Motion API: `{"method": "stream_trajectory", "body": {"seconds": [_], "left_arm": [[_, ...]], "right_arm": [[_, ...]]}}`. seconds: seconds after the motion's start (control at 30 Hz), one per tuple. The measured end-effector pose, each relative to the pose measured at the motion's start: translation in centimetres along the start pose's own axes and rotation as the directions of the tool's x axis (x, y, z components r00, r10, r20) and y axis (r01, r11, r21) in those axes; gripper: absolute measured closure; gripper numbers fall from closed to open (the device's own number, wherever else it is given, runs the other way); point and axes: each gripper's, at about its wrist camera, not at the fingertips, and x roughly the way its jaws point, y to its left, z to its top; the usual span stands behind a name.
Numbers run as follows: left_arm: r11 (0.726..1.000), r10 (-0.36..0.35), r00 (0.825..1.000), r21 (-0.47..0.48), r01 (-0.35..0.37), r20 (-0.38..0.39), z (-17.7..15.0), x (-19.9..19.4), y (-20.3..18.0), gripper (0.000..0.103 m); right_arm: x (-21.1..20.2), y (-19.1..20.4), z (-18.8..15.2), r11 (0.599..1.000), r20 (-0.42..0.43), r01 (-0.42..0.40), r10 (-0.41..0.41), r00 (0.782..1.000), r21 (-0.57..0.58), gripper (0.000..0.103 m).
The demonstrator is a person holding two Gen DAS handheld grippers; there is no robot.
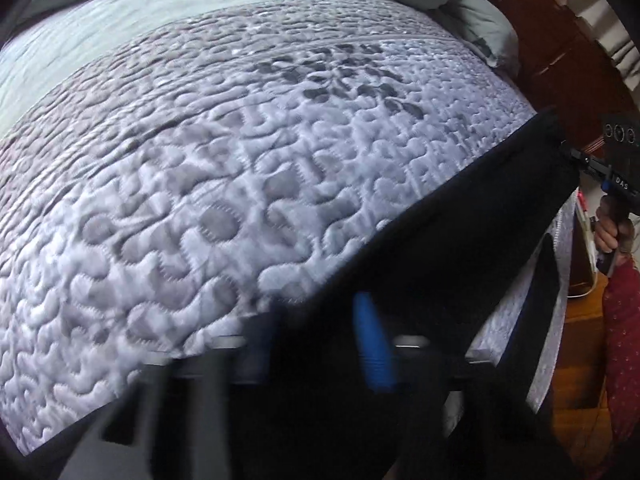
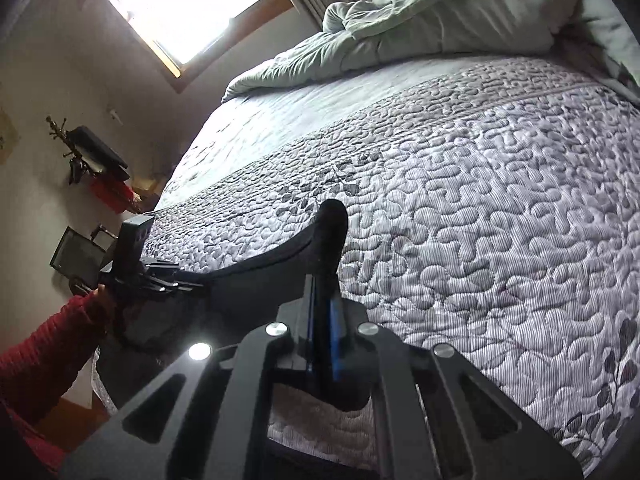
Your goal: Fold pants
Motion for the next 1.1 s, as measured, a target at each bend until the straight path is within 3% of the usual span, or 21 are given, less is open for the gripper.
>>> {"method": "stream_trajectory", "body": {"seconds": [0.07, 0.13, 0.2, 0.3, 0.4, 0.43, 0.6, 0.7, 0.77, 0.83, 0.9, 1.1], "left_arm": [[1.0, 0.017, 1.0, -0.002, -0.017, 0.027, -0.8, -0.7, 0.0, 0.092], [0.997, 0.078, 0.994, 0.022, -0.08, 0.076, -1.6, -1.9, -1.4, 0.095], [0.985, 0.161, 0.977, 0.046, -0.169, 0.141, -2.8, -3.6, -3.5, 0.096], [0.957, 0.27, 0.93, 0.033, -0.287, 0.25, -5.8, -6.3, -7.3, 0.096], [0.915, 0.363, 0.871, 0.049, -0.4, 0.332, -10.6, -8.1, -12.0, 0.096], [0.911, 0.373, 0.864, 0.043, -0.41, 0.338, -11.7, -8.2, -12.9, 0.096], [0.908, 0.393, 0.862, 0.011, -0.418, 0.32, -17.9, -6.7, -16.1, 0.096], [0.92, 0.379, 0.881, -0.019, -0.39, 0.282, -20.7, -5.0, -16.8, 0.096], [0.916, 0.393, 0.882, -0.02, -0.402, 0.262, -22.3, -3.8, -17.3, 0.096], [0.91, 0.406, 0.879, -0.025, -0.413, 0.249, -23.6, -2.9, -17.6, 0.095], [0.907, 0.414, 0.879, -0.022, -0.421, 0.239, -24.4, -2.3, -17.6, 0.094], [0.882, 0.452, 0.862, 0.028, -0.47, 0.229, -25.8, -1.1, -18.4, 0.091]], "right_arm": [[0.4, 0.4, -0.3, 1.0, -0.015, 0.022, -0.022, 1.0, -0.019, 0.098], [0.4, 1.1, -0.6, 0.998, -0.006, 0.044, -0.044, 0.999, -0.036, 0.098], [-0.1, 1.3, -0.6, 0.999, 0.015, 0.041, -0.041, 0.999, -0.032, 0.099], [-1.2, 1.7, -1.1, 0.998, 0.048, 0.055, -0.053, 0.997, -0.043, 0.099], [-2.2, 2.4, -3.3, 0.992, 0.071, 0.103, -0.098, 0.993, -0.076, 0.099], [-2.4, 2.6, -3.8, 0.991, 0.074, 0.11, -0.104, 0.992, -0.081, 0.099], [-2.8, 3.6, -10.4, 0.979, 0.068, 0.171, -0.164, 0.984, -0.11, 0.098], [-3.0, 3.8, -13.7, 0.975, 0.064, 0.195, -0.188, 0.98, -0.106, 0.098], [-3.2, 4.0, -16.4, 0.973, 0.058, 0.209, -0.204, 0.977, -0.101, 0.098], [-3.6, 4.1, -18.2, 0.97, 0.048, 0.226, -0.222, 0.974, -0.09, 0.084], [-4.4, 4.2, -19.2, 0.972, 0.051, 0.226, -0.223, 0.973, -0.067, 0.077], [-6.8, 5.1, -22.0, 0.982, 0.043, 0.165, -0.17, 0.985, 0.089, 0.051]]}}
